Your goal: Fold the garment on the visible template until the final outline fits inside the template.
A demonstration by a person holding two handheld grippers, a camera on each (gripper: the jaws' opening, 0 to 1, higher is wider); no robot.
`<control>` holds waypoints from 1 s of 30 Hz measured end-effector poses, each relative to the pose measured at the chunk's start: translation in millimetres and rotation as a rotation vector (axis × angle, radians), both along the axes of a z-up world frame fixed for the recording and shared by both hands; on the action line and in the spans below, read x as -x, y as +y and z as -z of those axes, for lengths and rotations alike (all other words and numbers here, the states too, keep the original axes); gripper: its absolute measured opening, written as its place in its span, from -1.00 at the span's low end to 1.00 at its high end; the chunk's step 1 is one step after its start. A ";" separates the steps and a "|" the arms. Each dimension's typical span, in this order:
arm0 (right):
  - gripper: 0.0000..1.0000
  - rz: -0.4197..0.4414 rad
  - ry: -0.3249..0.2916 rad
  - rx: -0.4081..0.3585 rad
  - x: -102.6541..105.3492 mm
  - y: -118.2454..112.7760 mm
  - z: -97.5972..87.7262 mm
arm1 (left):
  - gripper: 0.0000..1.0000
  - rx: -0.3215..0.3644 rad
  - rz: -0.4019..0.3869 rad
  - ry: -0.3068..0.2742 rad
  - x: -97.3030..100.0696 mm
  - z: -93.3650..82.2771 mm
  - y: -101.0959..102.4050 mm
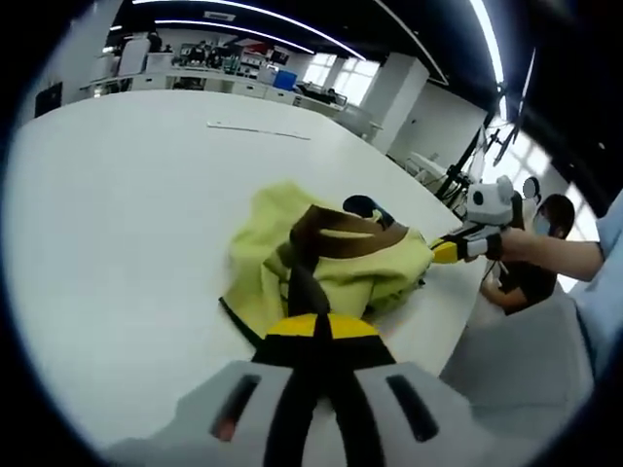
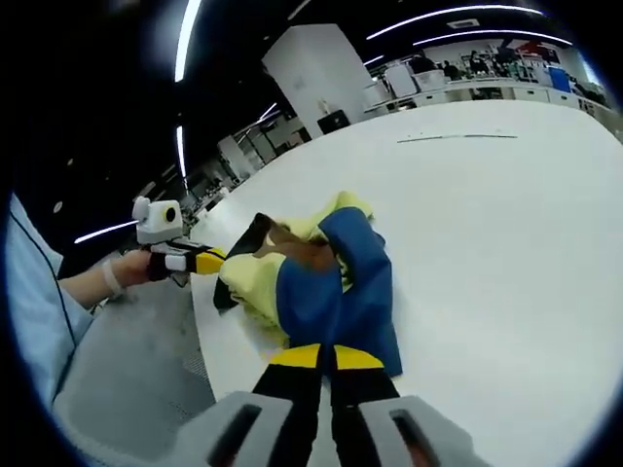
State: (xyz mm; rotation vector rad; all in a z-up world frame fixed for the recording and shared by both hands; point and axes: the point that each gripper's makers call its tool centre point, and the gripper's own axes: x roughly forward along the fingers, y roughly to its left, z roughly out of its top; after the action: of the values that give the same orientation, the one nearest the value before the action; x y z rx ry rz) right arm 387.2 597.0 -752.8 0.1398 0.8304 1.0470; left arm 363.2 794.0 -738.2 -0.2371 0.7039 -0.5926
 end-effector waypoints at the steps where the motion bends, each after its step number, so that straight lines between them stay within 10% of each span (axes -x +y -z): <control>1: -1.00 0.002 -0.002 -0.002 0.4 -1.0 -1.5 | -1.00 0.004 -0.003 -0.003 0.1 -1.6 1.0; 16: -1.00 0.030 -0.106 0.006 -3.8 -13.5 -33.1 | -1.00 -0.048 -0.034 -0.080 -6.5 -35.6 25.1; 30: -1.00 0.063 -0.277 -0.072 -23.2 -19.2 -106.8 | -1.00 -0.012 -0.086 -0.175 -20.6 -85.1 44.3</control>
State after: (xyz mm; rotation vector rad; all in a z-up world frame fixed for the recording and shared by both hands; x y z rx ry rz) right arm 410.4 577.8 -646.0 0.0786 0.5347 1.0098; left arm 383.8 838.3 -653.1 -0.2002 0.5258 -0.5203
